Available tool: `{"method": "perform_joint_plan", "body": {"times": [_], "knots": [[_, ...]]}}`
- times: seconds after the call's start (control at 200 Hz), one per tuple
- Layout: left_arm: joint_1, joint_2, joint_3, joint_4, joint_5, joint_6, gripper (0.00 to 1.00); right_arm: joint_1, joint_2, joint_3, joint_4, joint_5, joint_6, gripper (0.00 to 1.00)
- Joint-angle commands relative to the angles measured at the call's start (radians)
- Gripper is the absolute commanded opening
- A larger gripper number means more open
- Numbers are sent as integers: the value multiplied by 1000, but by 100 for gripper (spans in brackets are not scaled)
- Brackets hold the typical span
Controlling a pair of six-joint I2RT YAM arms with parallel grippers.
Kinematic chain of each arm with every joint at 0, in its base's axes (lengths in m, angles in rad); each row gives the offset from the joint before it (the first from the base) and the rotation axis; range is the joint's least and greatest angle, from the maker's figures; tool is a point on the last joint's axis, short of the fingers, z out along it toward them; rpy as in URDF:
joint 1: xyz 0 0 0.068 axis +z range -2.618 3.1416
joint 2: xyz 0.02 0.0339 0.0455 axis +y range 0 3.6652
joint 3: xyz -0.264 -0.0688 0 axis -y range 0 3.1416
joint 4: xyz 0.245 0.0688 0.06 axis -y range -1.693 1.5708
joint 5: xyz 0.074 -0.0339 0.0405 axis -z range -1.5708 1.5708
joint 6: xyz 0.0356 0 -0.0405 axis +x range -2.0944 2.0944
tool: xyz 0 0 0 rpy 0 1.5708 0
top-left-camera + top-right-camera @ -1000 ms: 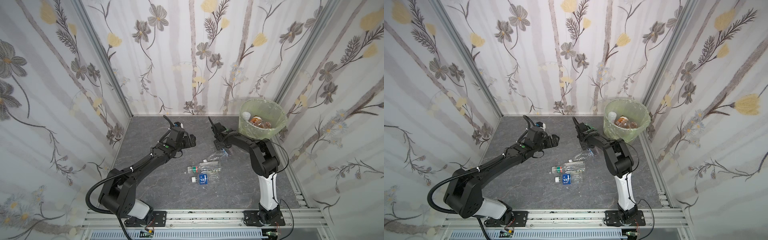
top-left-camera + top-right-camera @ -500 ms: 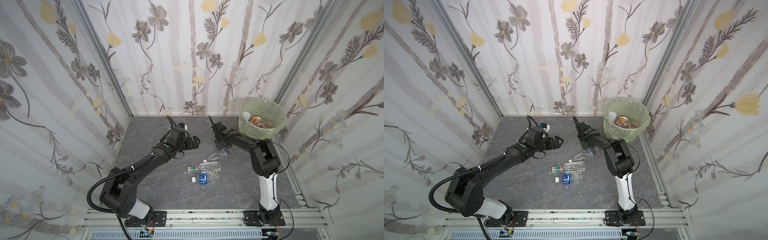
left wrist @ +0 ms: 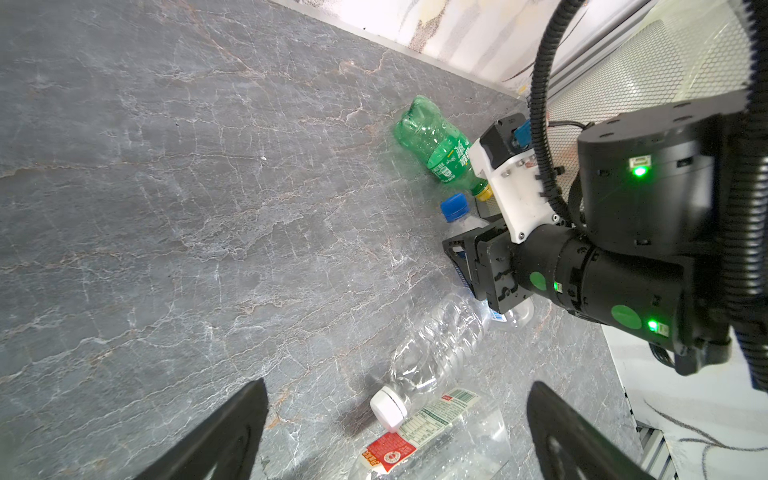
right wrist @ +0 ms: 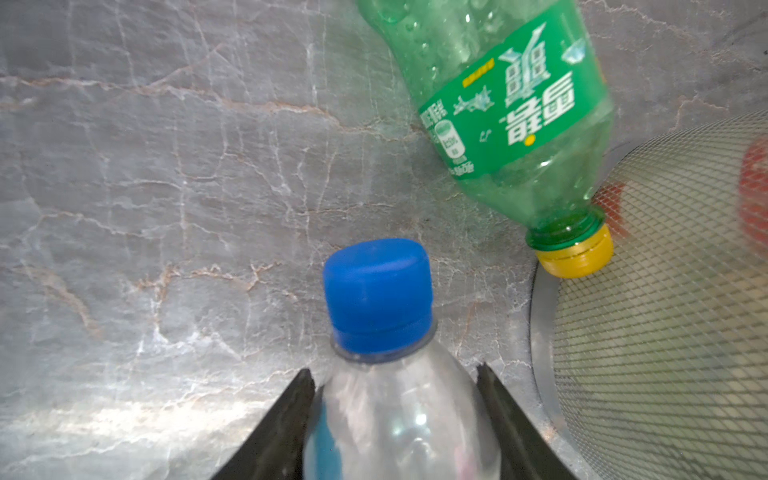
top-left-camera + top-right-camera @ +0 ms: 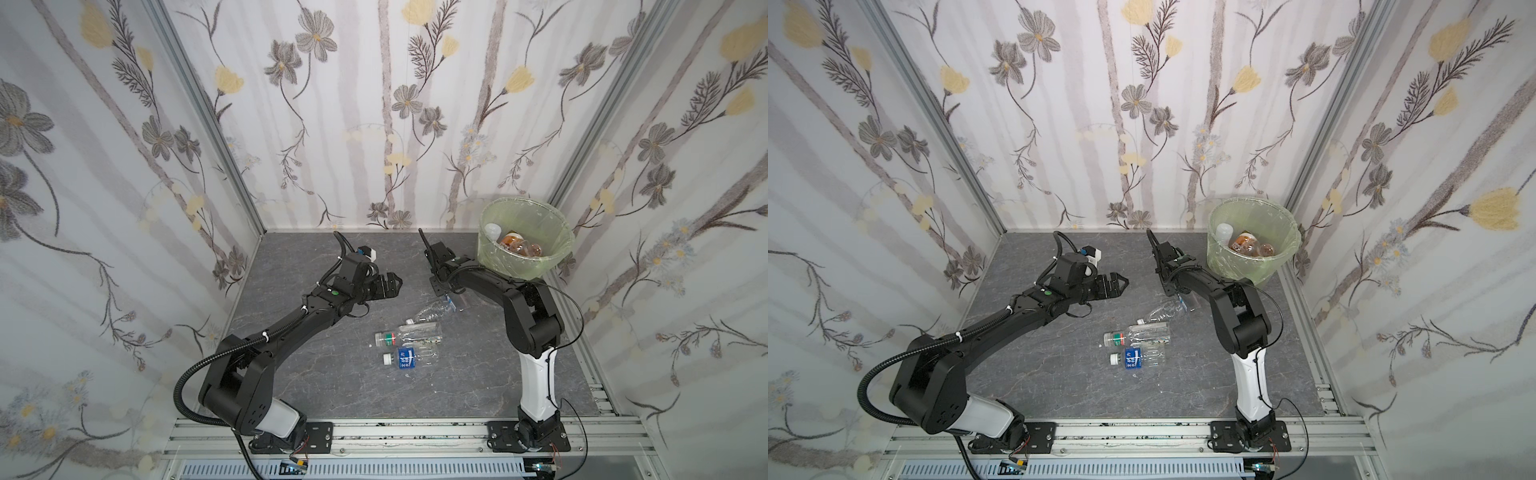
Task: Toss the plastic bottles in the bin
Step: 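Lift the blue-capped bottle over the bin while the left reaches toward the green bottle, then open the right gripper to drop the blue-capped bottle while the left nears the green bottle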
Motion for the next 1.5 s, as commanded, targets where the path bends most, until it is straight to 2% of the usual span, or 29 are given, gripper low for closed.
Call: {"method": "perform_joint_plan", "body": {"times": [0.0, 0.315, 0.57, 0.959, 1.204, 1.364, 1.494], "knots": [[-2, -7, 0, 31, -6, -4, 100, 0, -26, 17, 7, 15, -3, 52], [-8, -20, 16, 38, 7, -16, 100, 0, -87, 91, -37, -4, 1, 52], [-17, -37, 55, 42, 13, -24, 100, 1, -206, 163, -76, -42, 10, 52], [-83, 7, 255, 41, 4, 13, 100, -20, -465, 294, -117, 8, 13, 51], [-139, 69, 397, 40, 8, 42, 100, -88, -624, 374, -102, 85, 4, 51], [-162, 78, 424, 40, -4, 61, 100, -146, -776, 380, -20, 130, -2, 50], [-172, 67, 420, 40, -13, 73, 100, -148, -949, 267, 184, 165, -25, 52]]}}
